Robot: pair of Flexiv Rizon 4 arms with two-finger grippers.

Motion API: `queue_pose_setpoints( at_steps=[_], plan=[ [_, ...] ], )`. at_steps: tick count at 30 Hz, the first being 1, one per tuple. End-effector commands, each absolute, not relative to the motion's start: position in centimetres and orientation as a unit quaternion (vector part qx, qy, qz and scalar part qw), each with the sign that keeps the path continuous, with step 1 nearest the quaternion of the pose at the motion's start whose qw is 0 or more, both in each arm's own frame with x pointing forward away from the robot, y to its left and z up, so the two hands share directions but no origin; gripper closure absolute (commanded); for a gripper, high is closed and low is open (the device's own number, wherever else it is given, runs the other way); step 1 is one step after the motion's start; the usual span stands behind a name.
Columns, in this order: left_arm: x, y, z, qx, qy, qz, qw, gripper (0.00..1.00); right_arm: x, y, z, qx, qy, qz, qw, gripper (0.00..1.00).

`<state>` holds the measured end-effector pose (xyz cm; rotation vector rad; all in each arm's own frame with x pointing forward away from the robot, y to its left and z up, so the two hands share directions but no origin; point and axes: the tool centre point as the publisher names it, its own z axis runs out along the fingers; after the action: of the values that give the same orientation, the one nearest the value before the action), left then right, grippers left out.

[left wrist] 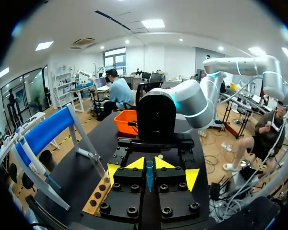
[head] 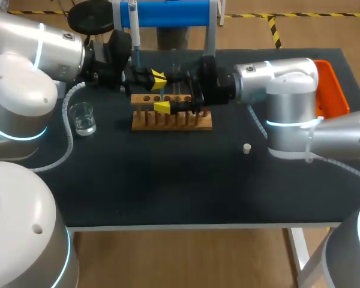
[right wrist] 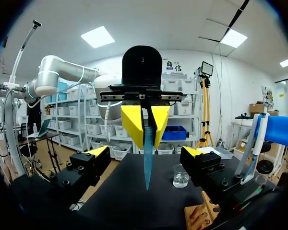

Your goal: Invert the test tube, pick up the pipette, mount the tip to pipette, aspirate from beaker and dispense into the tube, eject the tip, return the pipette, and cap with the stopper.

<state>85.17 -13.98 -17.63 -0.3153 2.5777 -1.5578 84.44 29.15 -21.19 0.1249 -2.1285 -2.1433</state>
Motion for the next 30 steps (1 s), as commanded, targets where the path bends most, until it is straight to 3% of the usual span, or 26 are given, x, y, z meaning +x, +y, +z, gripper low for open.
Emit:
queue_pose_setpoints(
  at_steps=[1,9,23,30],
  plan=[
    [85.22,-13.95,-17.54,-0.104,0.851,-0.512,0.055,1.00,84.46,29.23,-21.20,0.042,-0.702,-0.708,0.059,0.13],
    [85.22,-13.95,-17.54,-0.104,0.851,-0.512,0.055,1.00,84.33,29.11,-21.12,0.043,-0.701,-0.709,0.059,0.44],
    [85.22,-13.95,-17.54,-0.104,0.851,-0.512,0.055,1.00,84.24,28.60,-21.14,0.040,-0.700,-0.711,0.058,0.55],
    [85.22,-13.95,-17.54,-0.104,0.851,-0.512,0.055,1.00,84.16,28.49,-21.05,0.041,-0.699,-0.712,0.057,0.91]
  ],
)
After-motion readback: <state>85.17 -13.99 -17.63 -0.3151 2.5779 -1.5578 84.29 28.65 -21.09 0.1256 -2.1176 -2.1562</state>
